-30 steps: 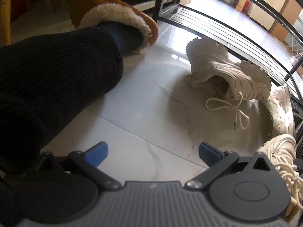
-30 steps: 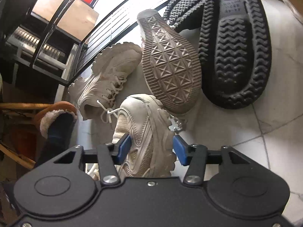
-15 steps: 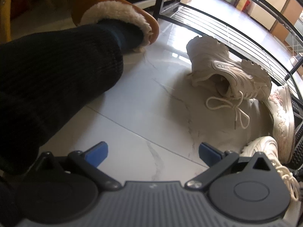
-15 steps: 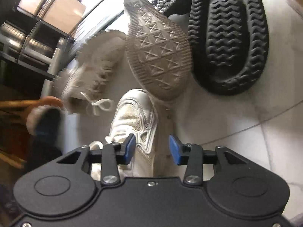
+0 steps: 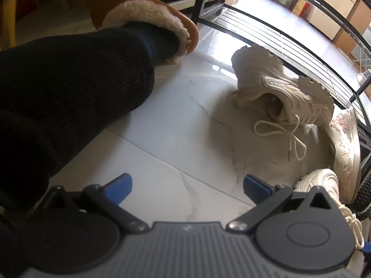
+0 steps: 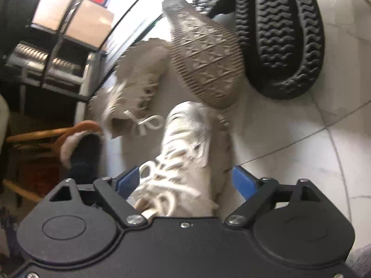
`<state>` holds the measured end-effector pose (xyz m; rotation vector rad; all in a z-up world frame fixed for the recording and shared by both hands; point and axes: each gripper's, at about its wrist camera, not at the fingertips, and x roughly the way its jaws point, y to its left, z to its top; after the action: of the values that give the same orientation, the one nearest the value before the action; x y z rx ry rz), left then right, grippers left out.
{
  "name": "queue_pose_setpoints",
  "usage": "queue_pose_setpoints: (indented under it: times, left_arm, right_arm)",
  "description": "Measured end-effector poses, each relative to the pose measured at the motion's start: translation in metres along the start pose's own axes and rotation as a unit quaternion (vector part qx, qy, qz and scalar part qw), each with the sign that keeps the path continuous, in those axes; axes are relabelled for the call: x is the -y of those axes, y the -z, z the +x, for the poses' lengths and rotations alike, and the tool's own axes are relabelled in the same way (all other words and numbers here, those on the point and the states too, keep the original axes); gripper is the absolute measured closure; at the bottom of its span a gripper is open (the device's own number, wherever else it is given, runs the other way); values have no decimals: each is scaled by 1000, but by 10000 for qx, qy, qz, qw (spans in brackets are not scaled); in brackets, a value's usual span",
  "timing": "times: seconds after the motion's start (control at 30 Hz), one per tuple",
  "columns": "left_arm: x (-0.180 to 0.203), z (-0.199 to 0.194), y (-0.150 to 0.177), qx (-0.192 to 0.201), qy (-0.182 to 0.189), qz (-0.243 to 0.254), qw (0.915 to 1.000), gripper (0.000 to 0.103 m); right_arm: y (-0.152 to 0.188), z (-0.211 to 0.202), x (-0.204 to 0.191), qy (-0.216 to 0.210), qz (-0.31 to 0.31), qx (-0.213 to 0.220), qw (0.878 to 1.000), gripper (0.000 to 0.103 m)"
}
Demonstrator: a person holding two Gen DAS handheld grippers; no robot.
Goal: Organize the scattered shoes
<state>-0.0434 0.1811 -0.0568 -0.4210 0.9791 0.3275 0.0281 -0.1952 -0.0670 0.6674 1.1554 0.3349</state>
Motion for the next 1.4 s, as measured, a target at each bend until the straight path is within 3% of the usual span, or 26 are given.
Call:
queue_pose_setpoints:
  times: [0.3,0.4,0.53,0.77,0.9,0.93,1.0,1.03,1.07,1.13,1.17,1.3,1.37,1.4]
  left_arm:
    - [1,-6,0,140,48,27,9999,1]
    - [0,-10,-1,275,59,26,9996,1]
    - [-4,-5,-2,96,100,-117,9998,1]
    - [-7,-4,-4,96,145,-269,9995,1]
    - [-6,-3,-4,56,176,-264,9995,1]
    - [-7,-4,-4,61,172,-267,9995,1]
    - [-8,-3,-4,58,153,-311,9994,1]
    - [-8,-3,-4,54,147,-324,9994,1]
    - [-9,-3,-4,42,133,-347,9993,1]
    - [-11,-2,-4,35,104,-397,9992,1]
    - [-12,-2,-4,45,86,-420,9991,1]
    - [-17,-7,-6,230,-97,-563,9981,1]
    - [-20,-12,-7,436,-269,-648,9966,1]
    - [-22,-16,-8,550,-339,-682,9956,1]
  right_arm:
    - [20,25,-50,803,-1014,-133,9915,2]
    - [25,52,-69,1291,-1532,-426,9788,1]
    - [29,77,-74,1758,-1912,-736,9629,4]
    - [27,87,-79,1780,-2379,-1030,9493,13]
    - [26,92,-89,1719,-2813,-1266,9356,13]
    - [26,96,-95,1673,-3108,-1416,9249,13]
    - [25,99,-101,1637,-3353,-1508,9155,13]
    - [27,103,-111,1558,-3785,-1662,8971,13]
    - [29,105,-114,1515,-3970,-1715,8888,13]
    - [39,109,-129,1361,-4677,-1877,8529,13]
    - [42,109,-133,1330,-4854,-1899,8430,13]
    - [75,111,-159,1036,-6121,-2002,7579,13]
    - [88,113,-168,978,-6498,-1974,7275,11]
    - [98,117,-173,1101,-6759,-1895,7036,12]
